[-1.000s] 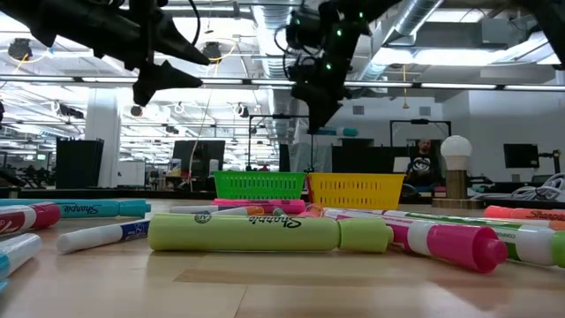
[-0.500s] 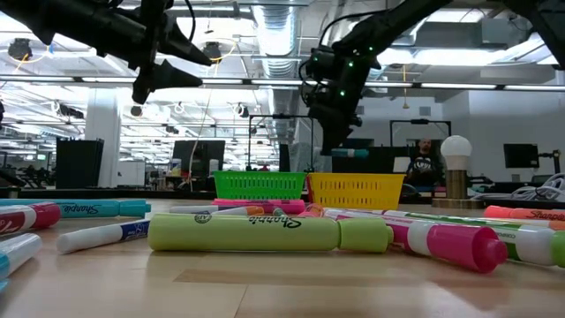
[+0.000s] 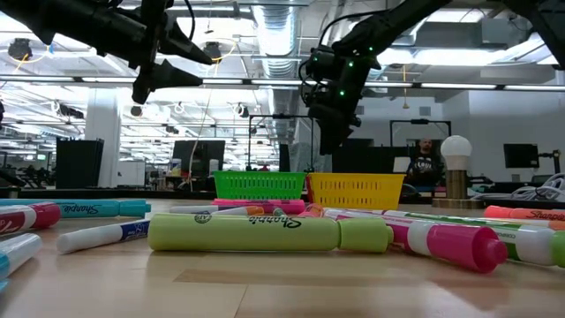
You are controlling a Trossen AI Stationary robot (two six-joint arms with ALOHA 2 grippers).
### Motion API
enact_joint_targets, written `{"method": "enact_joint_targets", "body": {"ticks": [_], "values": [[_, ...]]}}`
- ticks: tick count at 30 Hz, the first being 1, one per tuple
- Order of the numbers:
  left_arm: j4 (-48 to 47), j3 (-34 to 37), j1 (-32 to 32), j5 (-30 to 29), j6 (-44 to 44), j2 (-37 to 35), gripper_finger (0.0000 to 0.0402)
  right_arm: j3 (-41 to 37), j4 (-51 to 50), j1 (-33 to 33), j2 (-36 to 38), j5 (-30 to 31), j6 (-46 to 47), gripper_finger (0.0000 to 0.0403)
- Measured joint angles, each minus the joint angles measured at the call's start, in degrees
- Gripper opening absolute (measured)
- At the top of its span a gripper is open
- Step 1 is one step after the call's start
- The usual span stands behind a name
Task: Pick & Place Markers
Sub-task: Put the pink thick dry erase marker into the red bin
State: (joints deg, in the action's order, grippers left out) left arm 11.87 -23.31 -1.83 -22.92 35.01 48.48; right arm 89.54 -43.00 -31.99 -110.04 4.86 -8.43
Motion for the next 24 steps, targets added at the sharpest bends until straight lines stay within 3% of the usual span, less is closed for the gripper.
{"method": "enact_joint_targets", "body": {"ticks": [6,14,21,24], "values": [[0.0,0.0,-0.1,0.0,0.4,0.0,0.0195,0.0,-0.7,0.0,0.0,-0.3,5.1,0.0196],[0.0,0.0,-0.1,1.4,0.2,0.0,0.0195,0.0,-3.6,2.9,1.4,-0.4,11.0,0.0199],[-0.3,0.0,-0.1,9.7,-0.1,0.0,0.0195,0.0,-4.9,8.5,4.6,0.1,19.2,0.0194],[-0.4,0.0,0.4,11.5,-1.2,-1.1,0.0195,0.0,-5.4,12.5,5.5,3.6,24.8,0.0195]]}}
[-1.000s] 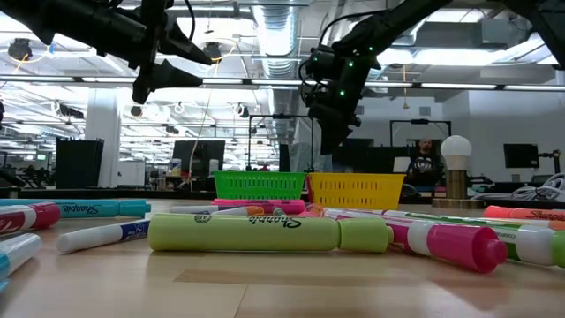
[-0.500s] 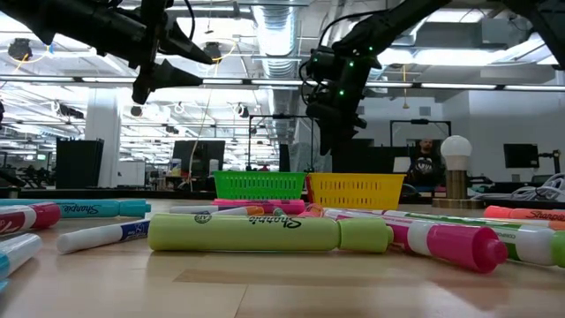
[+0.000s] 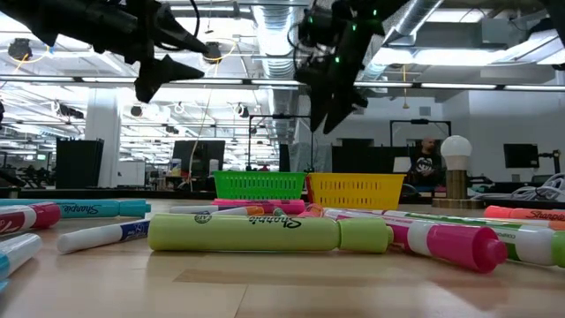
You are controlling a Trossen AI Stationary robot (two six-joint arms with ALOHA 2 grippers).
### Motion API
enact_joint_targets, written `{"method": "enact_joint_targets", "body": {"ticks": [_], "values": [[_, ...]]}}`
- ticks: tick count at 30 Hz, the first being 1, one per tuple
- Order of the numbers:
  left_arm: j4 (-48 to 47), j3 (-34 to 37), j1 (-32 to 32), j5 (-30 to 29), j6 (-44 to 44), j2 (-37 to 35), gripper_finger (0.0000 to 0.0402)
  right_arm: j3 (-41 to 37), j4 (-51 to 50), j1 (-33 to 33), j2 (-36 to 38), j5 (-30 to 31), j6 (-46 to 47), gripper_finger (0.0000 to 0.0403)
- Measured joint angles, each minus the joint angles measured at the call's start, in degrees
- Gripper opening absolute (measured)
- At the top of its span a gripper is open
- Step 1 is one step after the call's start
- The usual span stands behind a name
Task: Pick & Place Markers
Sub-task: Put the pink thick dry erase marker into the red bin
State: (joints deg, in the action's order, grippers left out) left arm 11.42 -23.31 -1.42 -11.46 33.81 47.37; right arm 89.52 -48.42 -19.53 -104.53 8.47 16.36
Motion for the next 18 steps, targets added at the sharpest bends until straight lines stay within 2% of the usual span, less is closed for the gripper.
{"method": "enact_joint_targets", "body": {"ticks": [3,7,12,18], "values": [[-0.2,0.0,1.6,5.0,-3.5,-2.9,0.0195,0.0,-1.2,5.1,0.6,4.1,5.8,0.0196],[-5.5,0.0,3.0,12.1,-4.1,-8.1,0.0195,0.0,-1.0,11.6,0.3,5.1,13.8,0.0194],[-11.2,0.0,2.3,15.4,-3.6,-12.4,0.0195,0.0,1.1,19.7,0.3,4.8,21.9,0.0190],[-13.0,0.3,-0.3,21.0,-3.5,-12.8,0.0195,0.0,5.8,28.7,0.1,4.9,30.7,0.0189]]}}
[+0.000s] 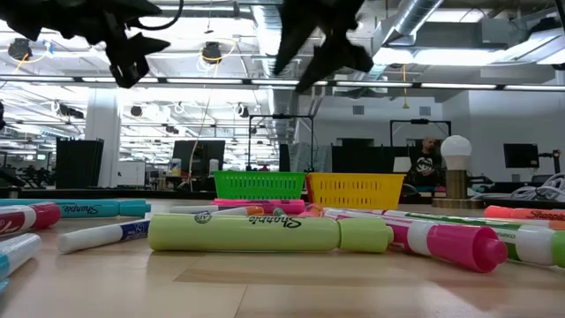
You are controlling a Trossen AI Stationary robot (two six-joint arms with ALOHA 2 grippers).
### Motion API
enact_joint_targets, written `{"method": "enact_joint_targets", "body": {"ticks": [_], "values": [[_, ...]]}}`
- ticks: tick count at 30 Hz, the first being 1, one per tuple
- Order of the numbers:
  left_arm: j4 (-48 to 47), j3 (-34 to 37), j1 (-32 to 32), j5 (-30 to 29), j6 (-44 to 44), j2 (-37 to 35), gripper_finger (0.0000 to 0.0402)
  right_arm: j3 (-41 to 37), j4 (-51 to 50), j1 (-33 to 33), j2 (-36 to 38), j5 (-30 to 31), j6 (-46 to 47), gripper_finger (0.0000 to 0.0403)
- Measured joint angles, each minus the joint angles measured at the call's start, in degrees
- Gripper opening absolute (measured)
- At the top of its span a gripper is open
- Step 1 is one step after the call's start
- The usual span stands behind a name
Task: Pick & Place Markers
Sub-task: Put the pink thick dry erase marker into the red bin
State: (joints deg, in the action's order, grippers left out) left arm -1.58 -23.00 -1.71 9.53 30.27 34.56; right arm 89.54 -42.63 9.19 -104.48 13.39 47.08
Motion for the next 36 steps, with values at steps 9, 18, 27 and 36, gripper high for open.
{"method": "enact_joint_targets", "body": {"ticks": [9,18,27,36], "values": [[0.0,1.6,-5.9,0.4,0.7,0.2,0.0195,0.0,5.0,9.3,-7.0,-1.0,15.0,0.0175],[0.3,1.6,-12.0,0.5,1.7,0.6,0.0195,0.0,15.0,15.7,-14.0,-4.5,20.6,0.0160],[0.9,1.6,-12.5,0.1,1.7,0.7,0.0195,0.0,14.0,17.3,-14.5,-5.4,25.4,0.0149],[1.2,1.6,-12.5,-0.3,1.5,0.7,0.0195,0.2,3.9,16.8,-14.5,-13.3,30.7,0.0112]]}}
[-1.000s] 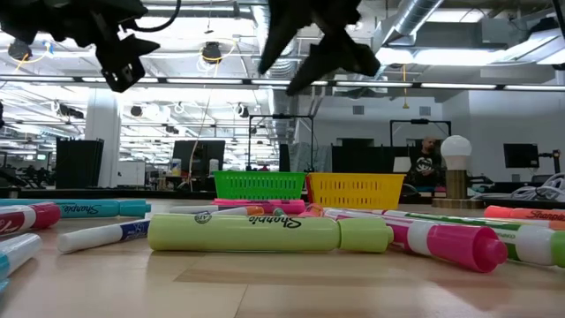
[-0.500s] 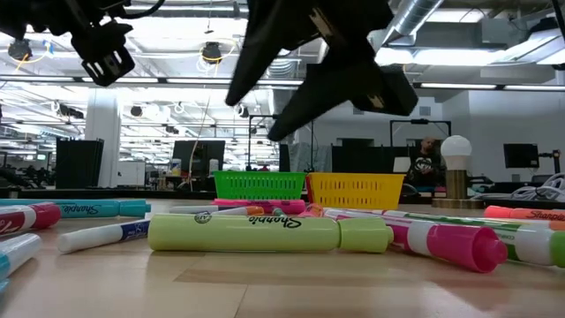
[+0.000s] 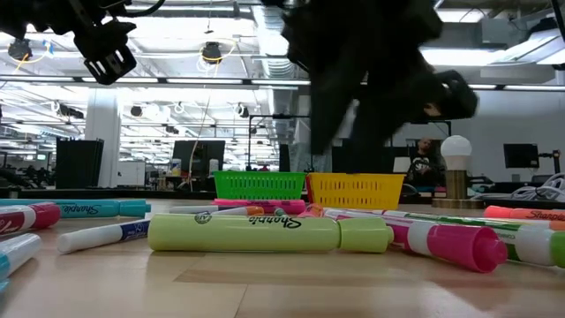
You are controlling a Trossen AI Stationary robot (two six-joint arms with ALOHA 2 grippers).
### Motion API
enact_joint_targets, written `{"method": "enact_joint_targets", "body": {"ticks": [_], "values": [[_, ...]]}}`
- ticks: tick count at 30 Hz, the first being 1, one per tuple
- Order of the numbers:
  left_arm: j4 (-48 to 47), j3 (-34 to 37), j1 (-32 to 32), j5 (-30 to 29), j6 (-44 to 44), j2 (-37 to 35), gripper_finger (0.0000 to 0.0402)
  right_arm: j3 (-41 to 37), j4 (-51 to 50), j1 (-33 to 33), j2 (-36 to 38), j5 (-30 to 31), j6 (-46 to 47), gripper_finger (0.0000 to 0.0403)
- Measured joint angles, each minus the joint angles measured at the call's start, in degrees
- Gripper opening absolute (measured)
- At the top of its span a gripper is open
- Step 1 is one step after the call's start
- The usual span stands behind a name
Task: Pick & Place Markers
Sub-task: Put the pink thick dry erase marker into the red bin
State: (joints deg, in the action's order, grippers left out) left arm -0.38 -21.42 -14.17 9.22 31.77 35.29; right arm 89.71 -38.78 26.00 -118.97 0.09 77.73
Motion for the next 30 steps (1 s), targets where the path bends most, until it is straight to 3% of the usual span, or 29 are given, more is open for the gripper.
{"method": "enact_joint_targets", "body": {"ticks": [20,30], "values": [[0.0,0.0,0.0,-0.3,-1.4,0.0,0.0195,0.0,-4.5,-1.8,-0.1,2.2,-3.4,0.0099],[0.0,0.0,0.0,-0.6,-1.5,0.0,0.0195,-1.1,-4.8,-1.8,-0.4,2.9,-4.7,0.0135]]}}
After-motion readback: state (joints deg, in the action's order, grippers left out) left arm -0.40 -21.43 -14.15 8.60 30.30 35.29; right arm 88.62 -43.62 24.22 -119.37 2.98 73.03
